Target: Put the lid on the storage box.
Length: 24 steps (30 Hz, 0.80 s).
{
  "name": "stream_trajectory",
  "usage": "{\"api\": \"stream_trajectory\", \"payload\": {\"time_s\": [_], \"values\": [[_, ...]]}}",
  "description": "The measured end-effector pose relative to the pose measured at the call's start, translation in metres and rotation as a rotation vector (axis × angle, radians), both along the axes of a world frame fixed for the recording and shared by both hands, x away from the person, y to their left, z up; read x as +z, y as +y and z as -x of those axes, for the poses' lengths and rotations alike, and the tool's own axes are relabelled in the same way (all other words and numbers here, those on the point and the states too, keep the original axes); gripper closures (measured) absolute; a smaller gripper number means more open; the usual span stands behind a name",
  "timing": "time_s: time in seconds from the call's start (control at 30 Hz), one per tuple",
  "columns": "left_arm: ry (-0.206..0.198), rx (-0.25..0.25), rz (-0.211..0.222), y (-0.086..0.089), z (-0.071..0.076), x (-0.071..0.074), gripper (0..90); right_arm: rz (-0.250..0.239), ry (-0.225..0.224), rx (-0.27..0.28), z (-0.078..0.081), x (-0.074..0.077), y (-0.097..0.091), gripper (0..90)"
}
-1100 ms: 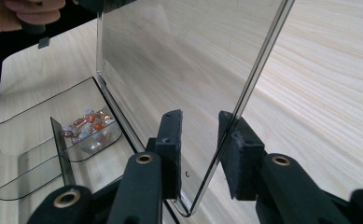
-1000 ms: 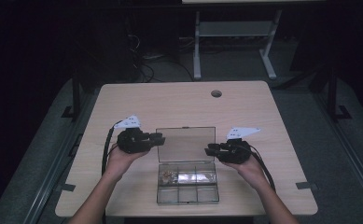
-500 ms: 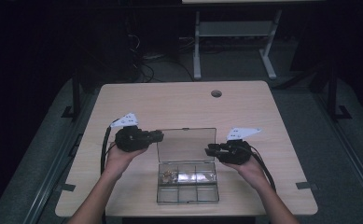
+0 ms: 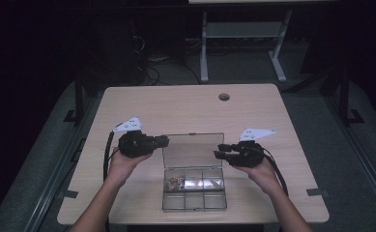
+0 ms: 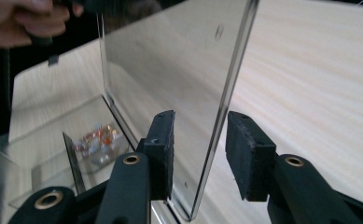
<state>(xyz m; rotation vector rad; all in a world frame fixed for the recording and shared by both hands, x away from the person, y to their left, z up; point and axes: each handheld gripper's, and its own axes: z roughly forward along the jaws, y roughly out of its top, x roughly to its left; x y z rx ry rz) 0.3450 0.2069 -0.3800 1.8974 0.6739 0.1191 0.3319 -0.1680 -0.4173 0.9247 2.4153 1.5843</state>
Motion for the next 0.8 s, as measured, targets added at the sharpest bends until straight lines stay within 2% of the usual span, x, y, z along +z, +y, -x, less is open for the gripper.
{"api": "stream_trajectory", "payload": {"time_s": [0.27,0.4,0.6,0.73,0.77,0.8], "values": [[-0.005,-0.005,-0.010,0.000,0.001,0.001,78.8,-0.065,-0.062,-0.042,-0.001,0.026,-0.009,70.8],[-0.009,-0.004,-0.011,0.000,0.002,0.002,78.9,-0.080,-0.083,-0.047,-0.002,0.032,-0.010,74.7],[-0.009,-0.005,-0.005,0.000,0.002,0.002,78.9,-0.078,-0.100,-0.059,-0.001,0.034,-0.012,82.6],[-0.020,0.004,-0.003,-0.001,0.002,0.003,78.8,-0.073,-0.105,-0.065,-0.001,0.035,-0.012,83.4],[-0.026,0.009,-0.001,-0.001,0.002,0.004,78.8,-0.069,-0.123,-0.072,-0.001,0.036,-0.011,83.6],[-0.026,0.009,-0.001,-0.001,0.002,0.004,78.7,-0.069,-0.123,-0.072,-0.001,0.036,-0.011,83.6]]}}
